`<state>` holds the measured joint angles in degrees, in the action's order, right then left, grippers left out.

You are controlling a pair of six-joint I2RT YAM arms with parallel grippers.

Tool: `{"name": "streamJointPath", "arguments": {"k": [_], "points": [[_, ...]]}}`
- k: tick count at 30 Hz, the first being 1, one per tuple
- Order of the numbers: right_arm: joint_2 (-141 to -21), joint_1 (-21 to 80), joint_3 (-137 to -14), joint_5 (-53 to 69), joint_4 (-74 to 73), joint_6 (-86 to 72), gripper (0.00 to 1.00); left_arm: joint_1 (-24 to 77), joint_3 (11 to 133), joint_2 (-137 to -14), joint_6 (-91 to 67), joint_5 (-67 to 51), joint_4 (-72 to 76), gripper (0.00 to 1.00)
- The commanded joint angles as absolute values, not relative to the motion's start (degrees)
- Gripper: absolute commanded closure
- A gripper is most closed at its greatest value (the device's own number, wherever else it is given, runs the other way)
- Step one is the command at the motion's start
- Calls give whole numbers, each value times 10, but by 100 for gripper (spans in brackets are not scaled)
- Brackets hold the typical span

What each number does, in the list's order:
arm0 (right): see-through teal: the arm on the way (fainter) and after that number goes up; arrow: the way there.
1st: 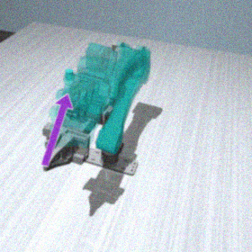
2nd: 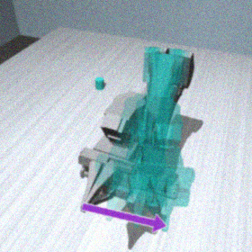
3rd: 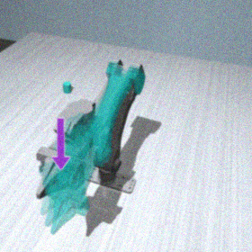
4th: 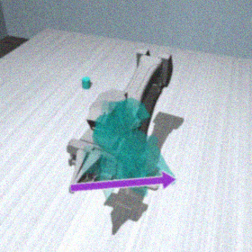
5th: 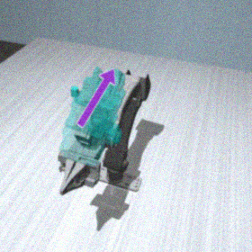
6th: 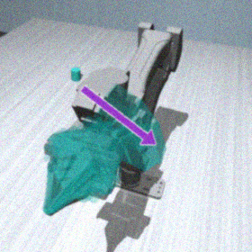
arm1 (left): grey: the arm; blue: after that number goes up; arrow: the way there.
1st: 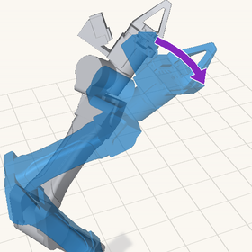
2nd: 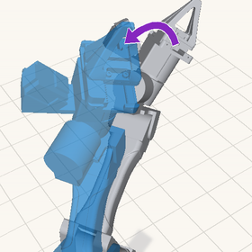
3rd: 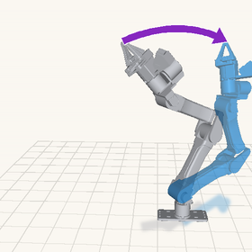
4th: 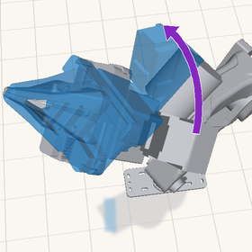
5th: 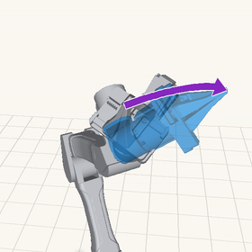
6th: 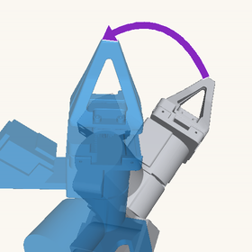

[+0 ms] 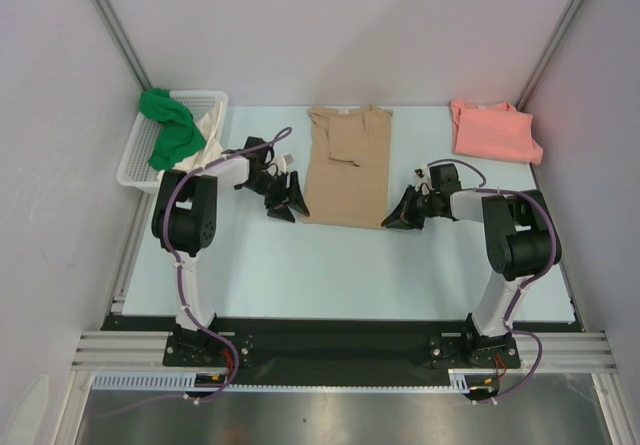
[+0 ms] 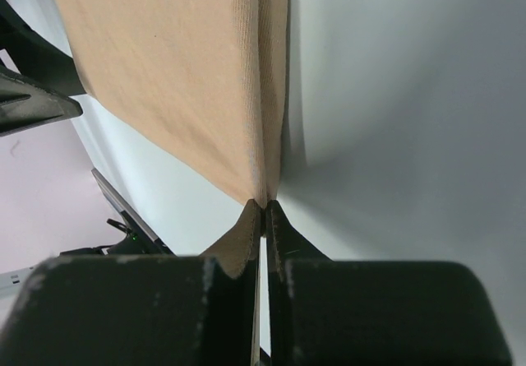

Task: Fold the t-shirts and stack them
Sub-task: Fold the tshirt

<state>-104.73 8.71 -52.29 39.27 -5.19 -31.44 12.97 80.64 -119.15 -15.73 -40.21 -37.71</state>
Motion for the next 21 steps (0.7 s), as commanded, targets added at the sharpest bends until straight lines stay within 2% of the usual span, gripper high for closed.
{"name": "streamJointPath", "arguments": {"k": [1,12,14,15,17,18,21], "points": [[-1028,84,-523,391,-41,-308,100,143,809,-1196,-163,-412,-358,40],[-1027,80,-520,390,-37,-308,100,162,838,-1223,-163,-411,-359,56],[-1027,80,-521,392,-35,-309,100,161,835,-1222,-165,-409,-358,64],[-1025,80,-521,393,-38,-308,100,161,835,-1217,-166,-403,-359,76],[-1021,76,-522,398,-40,-306,100,160,834,-1209,-163,-400,-363,86],[-1019,76,-522,399,-43,-305,100,158,833,-1199,-160,-398,-366,100],[-997,68,-516,410,-54,-299,100,155,825,-1179,-149,-391,-377,100]]}}
